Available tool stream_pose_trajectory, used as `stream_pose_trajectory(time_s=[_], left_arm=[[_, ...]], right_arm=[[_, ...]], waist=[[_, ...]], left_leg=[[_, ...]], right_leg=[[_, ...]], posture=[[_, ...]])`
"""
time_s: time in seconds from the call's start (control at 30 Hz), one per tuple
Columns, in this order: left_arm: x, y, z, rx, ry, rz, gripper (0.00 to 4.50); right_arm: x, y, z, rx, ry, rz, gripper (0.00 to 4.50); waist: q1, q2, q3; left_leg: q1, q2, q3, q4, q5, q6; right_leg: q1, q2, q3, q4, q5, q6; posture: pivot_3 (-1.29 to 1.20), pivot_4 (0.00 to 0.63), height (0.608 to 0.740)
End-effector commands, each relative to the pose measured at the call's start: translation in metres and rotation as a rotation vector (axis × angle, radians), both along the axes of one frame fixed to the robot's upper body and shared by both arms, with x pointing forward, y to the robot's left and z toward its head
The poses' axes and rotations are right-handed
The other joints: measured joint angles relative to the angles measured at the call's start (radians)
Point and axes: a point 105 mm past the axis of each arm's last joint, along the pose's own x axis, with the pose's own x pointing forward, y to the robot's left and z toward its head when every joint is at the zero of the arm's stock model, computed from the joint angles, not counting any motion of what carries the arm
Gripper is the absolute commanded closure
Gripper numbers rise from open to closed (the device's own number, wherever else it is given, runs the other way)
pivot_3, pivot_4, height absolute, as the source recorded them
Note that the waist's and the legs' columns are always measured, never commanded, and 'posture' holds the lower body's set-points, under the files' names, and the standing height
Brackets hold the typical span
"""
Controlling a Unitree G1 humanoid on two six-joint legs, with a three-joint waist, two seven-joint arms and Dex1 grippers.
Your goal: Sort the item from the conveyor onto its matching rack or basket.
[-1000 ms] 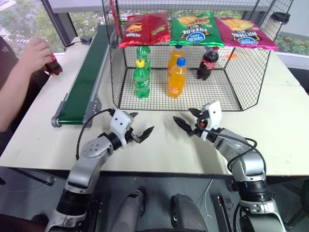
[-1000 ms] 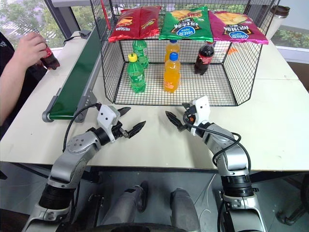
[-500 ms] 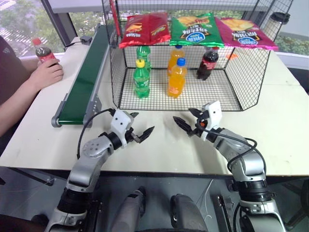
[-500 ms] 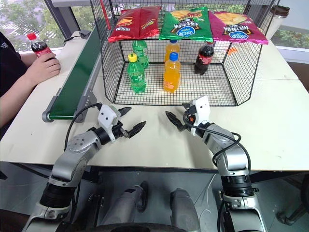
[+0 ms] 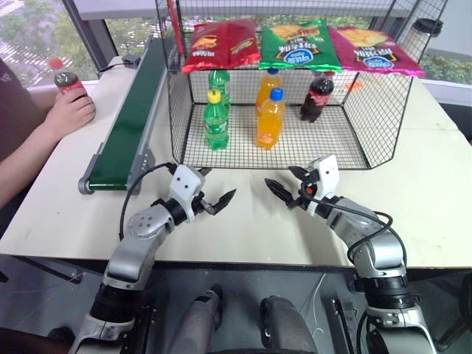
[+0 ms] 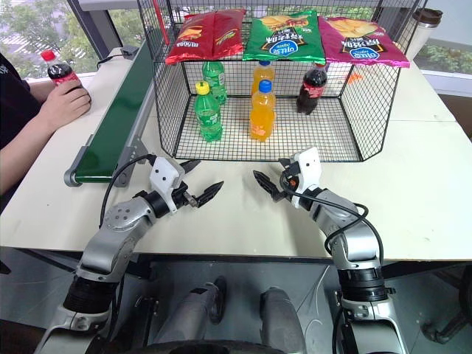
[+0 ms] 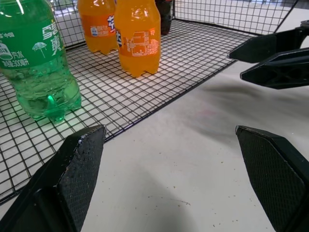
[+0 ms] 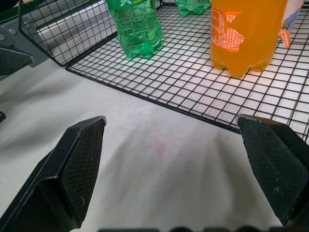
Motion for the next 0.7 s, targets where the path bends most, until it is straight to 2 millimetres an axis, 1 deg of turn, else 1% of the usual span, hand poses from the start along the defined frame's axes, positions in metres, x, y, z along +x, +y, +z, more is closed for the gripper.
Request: stream_pose_trajectory(time_s=[0.03,0.7], left_arm=[[-0.0004,-0.0024,0.0083,0.0,-0.044,-0.002,0.0],[-0.0014,-0.0032,0.0052,0.022,-0.017,-0.004,0.0]], right_arm=[[-0.0009,0.0019,0.0153,-0.006,-0.068,0.012,0.03],[-0.0031,0.0023,0.0181,-0.007,-0.071,0.02,0.03]], waist=[[0.0,0.0,0.0],[0.0,0.0,0.0]], left_leg=[[0.0,0.0,0.0,0.0,0.0,0.0],[0.0,0.0,0.0,0.0,0.0,0.0]], right_leg=[[0.0,0.0,0.0,0.0,0.0,0.0],[0.0,0.0,0.0,0.0,0.001,0.001]], posture=[[0.0,0.15,0.738],[0.0,0.15,0.738]])
